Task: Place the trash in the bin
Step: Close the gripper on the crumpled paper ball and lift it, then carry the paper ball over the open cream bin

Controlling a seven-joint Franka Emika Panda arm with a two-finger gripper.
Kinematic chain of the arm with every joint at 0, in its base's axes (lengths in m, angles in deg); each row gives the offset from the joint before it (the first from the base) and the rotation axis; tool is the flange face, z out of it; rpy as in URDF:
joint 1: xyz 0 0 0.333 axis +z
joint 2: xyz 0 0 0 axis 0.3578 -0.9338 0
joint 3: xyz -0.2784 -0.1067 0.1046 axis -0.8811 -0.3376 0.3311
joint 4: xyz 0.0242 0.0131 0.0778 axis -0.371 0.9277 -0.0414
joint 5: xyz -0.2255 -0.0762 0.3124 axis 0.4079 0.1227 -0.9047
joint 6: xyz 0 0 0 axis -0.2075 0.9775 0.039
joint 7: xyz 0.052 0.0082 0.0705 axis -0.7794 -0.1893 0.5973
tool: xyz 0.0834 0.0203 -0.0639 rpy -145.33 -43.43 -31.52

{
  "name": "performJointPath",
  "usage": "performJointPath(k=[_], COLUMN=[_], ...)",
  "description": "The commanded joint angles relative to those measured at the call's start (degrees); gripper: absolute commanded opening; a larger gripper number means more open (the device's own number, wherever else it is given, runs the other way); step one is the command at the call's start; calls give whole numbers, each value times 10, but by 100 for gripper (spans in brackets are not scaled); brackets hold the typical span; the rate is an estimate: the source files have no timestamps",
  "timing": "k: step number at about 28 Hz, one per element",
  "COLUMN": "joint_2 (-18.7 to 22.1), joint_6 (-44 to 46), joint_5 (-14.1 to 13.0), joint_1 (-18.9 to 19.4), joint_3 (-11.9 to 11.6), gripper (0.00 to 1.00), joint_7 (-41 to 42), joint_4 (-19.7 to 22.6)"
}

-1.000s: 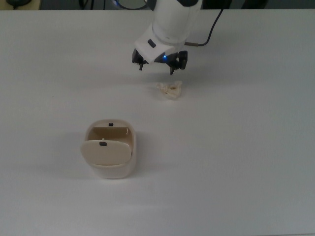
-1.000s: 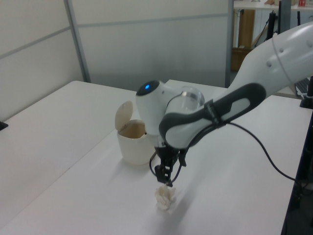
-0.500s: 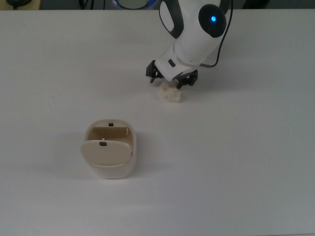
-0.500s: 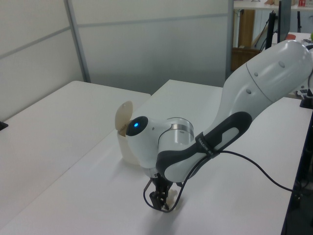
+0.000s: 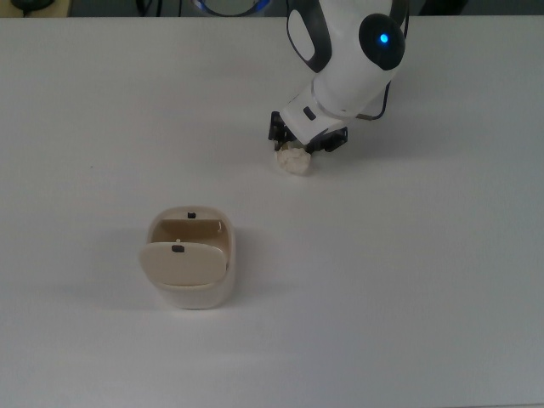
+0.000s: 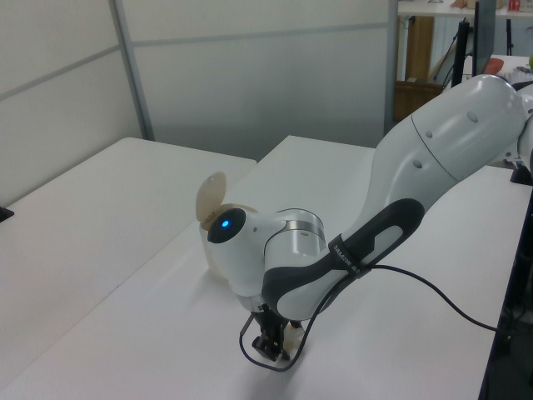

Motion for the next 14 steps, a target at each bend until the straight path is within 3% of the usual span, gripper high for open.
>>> performJointPath(k=[1, 14], joint_2=[-9, -1], joint_6=[-9, 3], joint_5=[16, 9], joint_1=[5, 3], joint_3=[-4, -6], gripper=[0, 0], joint_7=[-17, -18], joint_4=[-15, -70])
